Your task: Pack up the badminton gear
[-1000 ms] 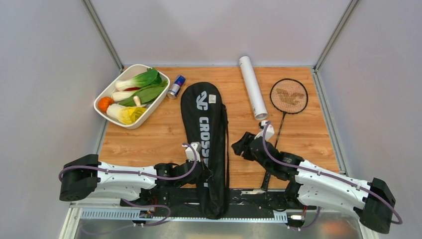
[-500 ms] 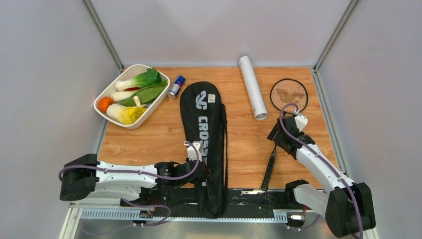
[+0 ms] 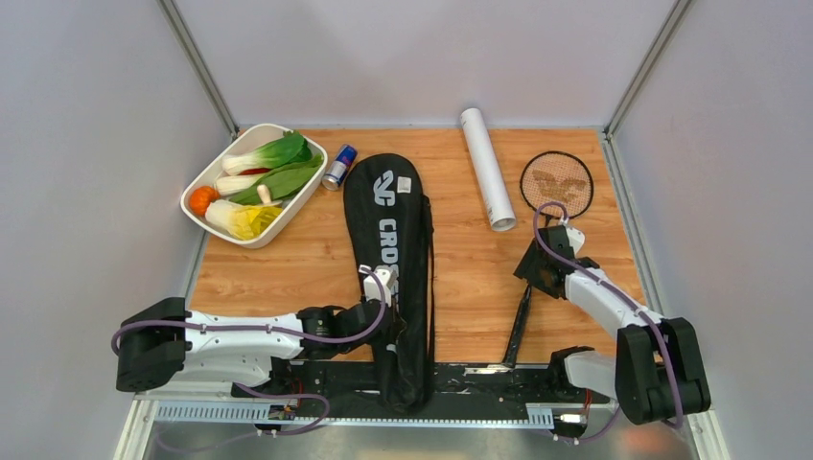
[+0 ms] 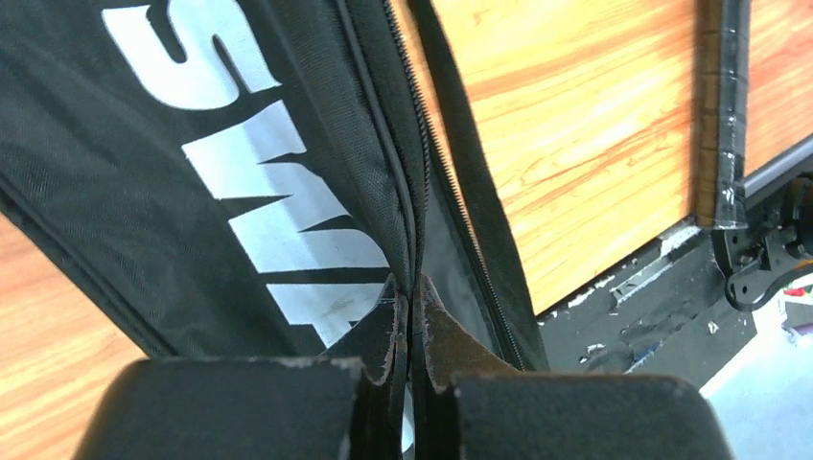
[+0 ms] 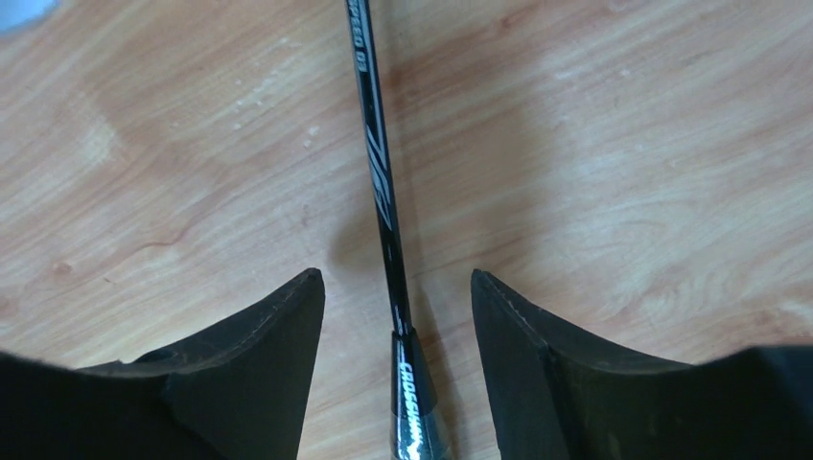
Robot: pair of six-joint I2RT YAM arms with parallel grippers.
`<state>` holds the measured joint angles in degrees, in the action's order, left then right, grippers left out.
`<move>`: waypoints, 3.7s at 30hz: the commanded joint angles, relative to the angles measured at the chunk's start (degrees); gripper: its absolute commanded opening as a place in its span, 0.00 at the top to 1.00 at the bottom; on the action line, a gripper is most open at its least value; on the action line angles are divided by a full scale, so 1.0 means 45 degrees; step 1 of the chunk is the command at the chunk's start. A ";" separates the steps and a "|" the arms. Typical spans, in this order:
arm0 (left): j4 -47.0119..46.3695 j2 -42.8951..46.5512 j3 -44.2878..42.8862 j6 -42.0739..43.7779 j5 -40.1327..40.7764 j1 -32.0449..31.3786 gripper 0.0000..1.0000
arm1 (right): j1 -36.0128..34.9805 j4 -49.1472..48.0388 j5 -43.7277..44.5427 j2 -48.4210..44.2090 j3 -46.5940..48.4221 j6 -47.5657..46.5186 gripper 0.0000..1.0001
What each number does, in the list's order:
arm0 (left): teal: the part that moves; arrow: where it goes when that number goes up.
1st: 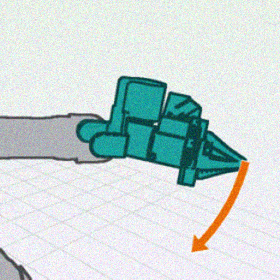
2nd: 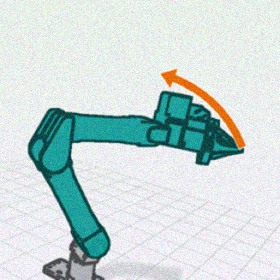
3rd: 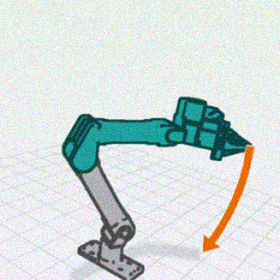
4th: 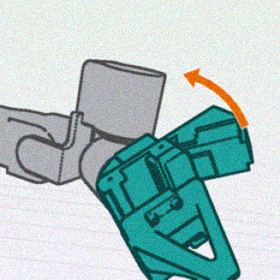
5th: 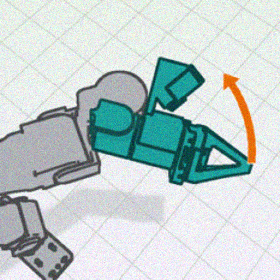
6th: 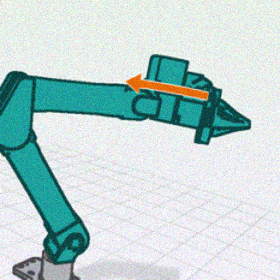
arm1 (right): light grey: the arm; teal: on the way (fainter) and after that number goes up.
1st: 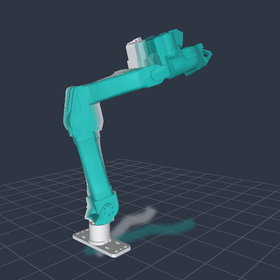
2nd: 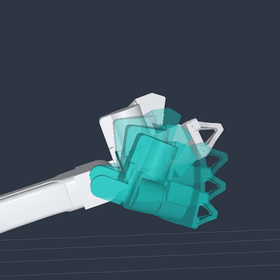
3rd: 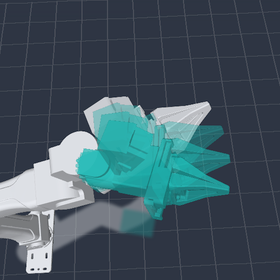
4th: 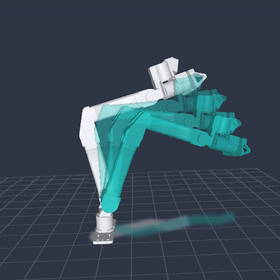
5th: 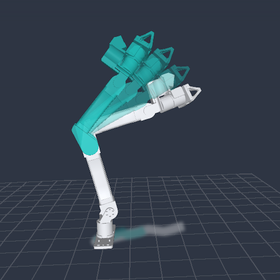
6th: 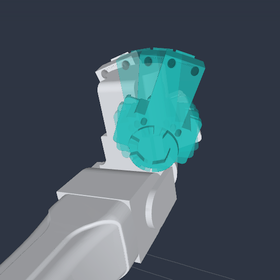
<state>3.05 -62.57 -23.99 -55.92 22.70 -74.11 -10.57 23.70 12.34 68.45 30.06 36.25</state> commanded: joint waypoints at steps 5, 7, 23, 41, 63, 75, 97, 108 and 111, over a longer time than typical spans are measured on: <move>-0.2077 -0.0004 -0.0694 0.3406 -0.1026 0.0128 1.00 | 0.0951 -0.1793 -0.0902 0.0575 -0.0766 -0.0170 0.69; -0.2132 0.0004 -0.0873 0.3616 -0.1151 0.0204 1.00 | 0.1289 -0.1942 -0.1002 0.0466 -0.0899 -0.0297 0.86; -0.3276 -0.1298 -0.1580 0.5988 -0.2956 0.1700 1.00 | 0.1841 -0.1252 -0.0272 -0.3542 -0.0036 -0.1208 1.00; -0.2660 -0.0791 -0.1752 0.5613 -0.4069 0.4229 1.00 | -0.3847 0.0871 0.0561 -0.5148 0.2854 -0.1493 1.00; -0.1126 -0.0571 -0.2430 0.5004 -0.3366 0.4582 1.00 | -1.4989 0.5848 0.2662 -0.5222 0.0266 0.6903 1.00; -0.0005 -0.0637 -0.3417 0.4764 -0.2973 0.4651 1.00 | -1.6928 0.6586 0.3515 -0.4053 0.0566 0.8327 1.00; -0.0779 -0.0766 -0.2588 0.4482 -0.3962 0.4645 1.00 | -1.7457 0.2624 0.7701 -0.1638 0.2326 0.6513 1.00; -0.1905 -0.0575 -0.1780 0.3807 -0.4947 0.4649 1.00 | -1.4377 -0.3192 0.7086 0.0807 0.3375 0.1284 1.00; -0.2145 -0.0442 -0.1524 0.3567 -0.5092 0.4649 1.00 | -1.3425 -0.4834 0.6138 0.1272 0.3008 0.0845 1.00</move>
<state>-1.65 -66.76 -31.99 -37.39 3.18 -53.10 -75.33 18.87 43.81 72.42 43.88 47.66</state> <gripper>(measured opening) 0.008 0.026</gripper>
